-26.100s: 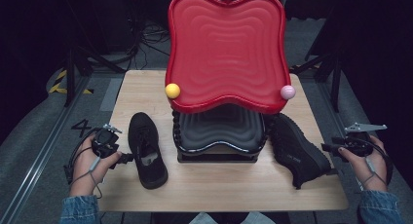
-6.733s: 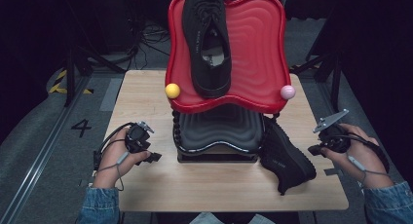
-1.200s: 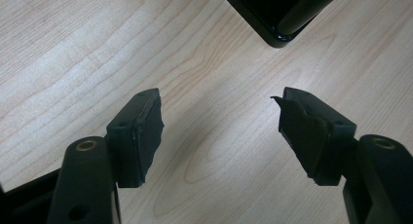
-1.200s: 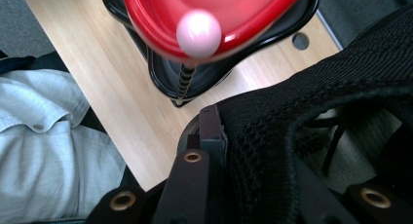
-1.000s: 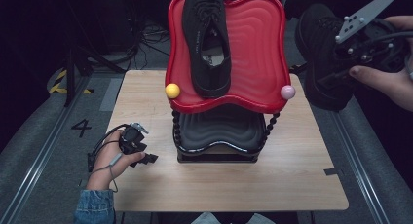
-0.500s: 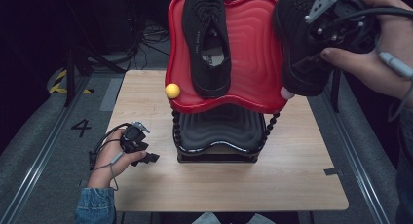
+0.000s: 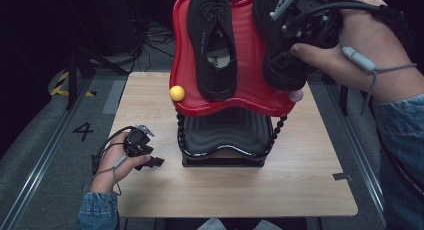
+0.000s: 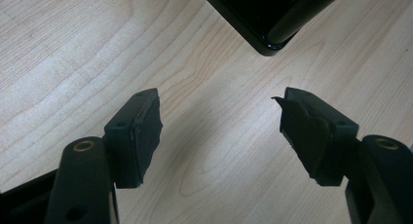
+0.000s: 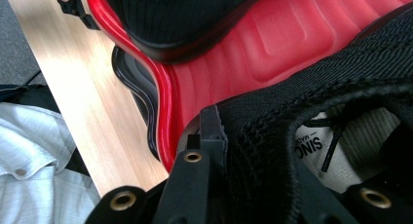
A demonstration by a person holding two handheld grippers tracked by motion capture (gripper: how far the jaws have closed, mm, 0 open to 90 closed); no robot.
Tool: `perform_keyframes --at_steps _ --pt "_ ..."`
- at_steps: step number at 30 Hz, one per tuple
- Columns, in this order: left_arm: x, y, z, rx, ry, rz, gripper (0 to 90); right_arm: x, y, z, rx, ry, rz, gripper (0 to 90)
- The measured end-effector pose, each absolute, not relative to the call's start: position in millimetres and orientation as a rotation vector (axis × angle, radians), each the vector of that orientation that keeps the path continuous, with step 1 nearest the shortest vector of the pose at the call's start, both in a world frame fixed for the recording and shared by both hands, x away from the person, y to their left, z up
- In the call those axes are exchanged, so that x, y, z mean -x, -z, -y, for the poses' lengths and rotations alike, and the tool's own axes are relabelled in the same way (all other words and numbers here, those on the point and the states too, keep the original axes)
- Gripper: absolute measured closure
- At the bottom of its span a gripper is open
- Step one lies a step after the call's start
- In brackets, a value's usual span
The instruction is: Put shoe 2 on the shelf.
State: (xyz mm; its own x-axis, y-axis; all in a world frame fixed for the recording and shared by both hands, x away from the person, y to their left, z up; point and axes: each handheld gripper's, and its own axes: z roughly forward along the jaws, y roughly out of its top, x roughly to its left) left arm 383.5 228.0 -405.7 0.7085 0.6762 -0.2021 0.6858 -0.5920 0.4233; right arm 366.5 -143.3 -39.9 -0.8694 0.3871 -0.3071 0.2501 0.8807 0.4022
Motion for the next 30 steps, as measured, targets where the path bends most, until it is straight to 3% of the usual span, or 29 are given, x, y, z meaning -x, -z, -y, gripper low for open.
perform_keyframes --at_steps 21,30 --pt "-378 408 -234 -2.437 0.029 -1.073 31.9 -374 51 111 -0.398 -0.515 -2.651 83.9" --pt "-379 409 -233 -2.431 0.045 -1.077 31.9 -378 70 106 -0.376 -0.485 -2.693 82.0"
